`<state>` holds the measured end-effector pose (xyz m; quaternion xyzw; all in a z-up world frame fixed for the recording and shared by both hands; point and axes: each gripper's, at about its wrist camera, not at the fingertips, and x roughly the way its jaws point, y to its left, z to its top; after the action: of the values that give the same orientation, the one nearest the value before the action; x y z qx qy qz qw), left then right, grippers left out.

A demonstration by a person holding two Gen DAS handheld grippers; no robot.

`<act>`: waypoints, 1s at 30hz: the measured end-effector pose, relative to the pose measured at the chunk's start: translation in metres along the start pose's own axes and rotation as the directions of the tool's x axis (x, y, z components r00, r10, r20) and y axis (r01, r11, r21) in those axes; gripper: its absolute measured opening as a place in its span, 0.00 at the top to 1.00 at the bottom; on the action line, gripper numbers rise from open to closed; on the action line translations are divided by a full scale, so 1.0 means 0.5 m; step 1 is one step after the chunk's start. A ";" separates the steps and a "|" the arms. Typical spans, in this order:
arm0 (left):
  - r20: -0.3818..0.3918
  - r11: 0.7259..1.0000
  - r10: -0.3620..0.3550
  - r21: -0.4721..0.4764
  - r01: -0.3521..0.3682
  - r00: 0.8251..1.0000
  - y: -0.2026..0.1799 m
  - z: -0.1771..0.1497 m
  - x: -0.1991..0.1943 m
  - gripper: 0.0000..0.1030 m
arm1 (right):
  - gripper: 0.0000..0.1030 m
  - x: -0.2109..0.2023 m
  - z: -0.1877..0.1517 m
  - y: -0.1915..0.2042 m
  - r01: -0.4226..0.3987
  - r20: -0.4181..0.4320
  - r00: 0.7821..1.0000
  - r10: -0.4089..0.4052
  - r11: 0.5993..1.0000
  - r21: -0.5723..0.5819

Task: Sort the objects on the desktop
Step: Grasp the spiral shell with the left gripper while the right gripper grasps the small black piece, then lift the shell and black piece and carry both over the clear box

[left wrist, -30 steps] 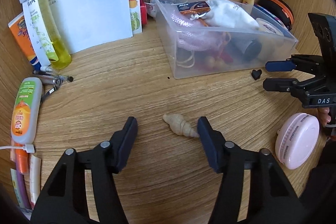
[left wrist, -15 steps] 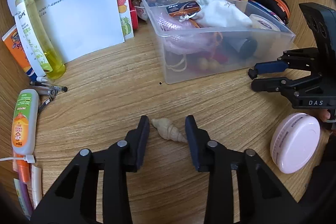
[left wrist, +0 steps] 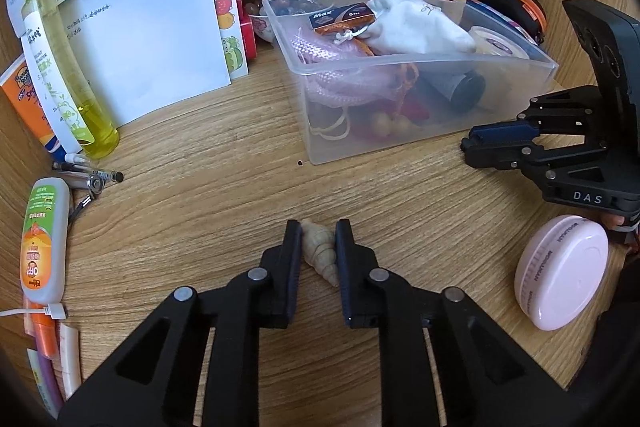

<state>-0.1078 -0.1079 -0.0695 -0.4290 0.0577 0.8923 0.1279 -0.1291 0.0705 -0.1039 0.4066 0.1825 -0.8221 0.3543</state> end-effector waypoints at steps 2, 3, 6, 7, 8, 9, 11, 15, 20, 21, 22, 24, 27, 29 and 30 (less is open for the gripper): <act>0.003 1.000 -0.003 -0.012 0.003 1.000 0.002 0.001 -0.001 0.84 | 0.87 -0.003 0.001 -0.001 -0.011 0.004 1.000 0.011 1.000 0.005; 0.009 1.000 -0.001 -0.016 0.001 1.000 0.002 0.001 -0.003 0.84 | 0.87 -0.005 0.001 -0.001 -0.018 0.008 1.000 0.018 1.000 0.009; 0.028 1.000 0.000 -0.024 0.001 1.000 -0.001 0.001 -0.010 0.84 | 0.87 -0.016 0.002 0.001 -0.030 0.021 0.999 0.030 0.999 0.010; 0.031 1.000 0.001 -0.027 -0.001 1.000 -0.002 0.001 -0.011 0.84 | 0.87 -0.020 0.002 0.002 -0.034 0.027 0.999 0.034 0.999 0.009; 0.035 1.000 0.002 -0.028 -0.001 0.999 -0.005 0.001 -0.013 0.84 | 0.87 -0.025 0.002 0.004 -0.039 0.034 0.999 0.039 0.999 0.008; 0.040 1.000 0.002 -0.030 -0.001 0.999 -0.006 0.001 -0.015 0.84 | 0.87 -0.031 0.001 0.006 -0.042 0.040 0.998 0.041 0.999 0.006; 0.055 0.999 0.001 -0.039 0.001 0.998 -0.009 0.002 -0.021 0.84 | 0.87 -0.041 -0.001 0.009 -0.045 0.058 0.997 0.045 0.999 0.003; 0.084 0.998 -0.001 -0.062 0.006 0.996 -0.012 0.007 -0.031 0.84 | 0.87 -0.067 -0.006 0.018 -0.052 0.099 0.994 0.053 0.999 -0.008; 0.119 0.997 -0.005 -0.076 0.014 0.993 -0.022 0.016 -0.042 0.84 | 0.87 -0.097 -0.016 0.020 -0.059 0.130 0.990 0.059 0.998 -0.006; 0.128 0.997 -0.005 -0.078 0.015 0.992 -0.024 0.018 -0.045 0.84 | 0.87 -0.104 -0.018 0.020 -0.057 0.137 0.989 0.057 0.998 -0.003; 0.136 0.997 -0.008 -0.081 0.019 0.991 -0.024 0.020 -0.048 0.84 | 0.87 -0.109 -0.020 0.020 -0.057 0.142 0.988 0.057 0.998 -0.001; 0.150 0.996 -0.010 -0.089 0.024 0.989 -0.026 0.025 -0.054 0.84 | 0.87 -0.121 -0.024 0.017 -0.061 0.154 0.986 0.059 0.998 0.007; 0.170 0.995 -0.007 -0.094 0.023 0.985 -0.030 0.032 -0.064 0.84 | 0.87 -0.143 -0.030 0.014 -0.060 0.176 0.983 0.056 0.998 0.013; 0.182 0.995 -0.003 -0.098 0.021 0.983 -0.031 0.035 -0.070 0.84 | 0.87 -0.156 -0.033 0.009 -0.058 0.190 0.980 0.054 0.998 0.014; 0.189 0.995 -0.001 -0.099 0.020 0.982 -0.031 0.038 -0.074 0.84 | 0.87 -0.163 -0.034 0.006 -0.055 0.198 0.979 0.051 0.998 0.017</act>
<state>-0.0957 -0.0955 -0.0288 -0.3488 -0.0019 0.9300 0.1160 -0.0838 0.1137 -0.0493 0.3319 0.1262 -0.8506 0.3878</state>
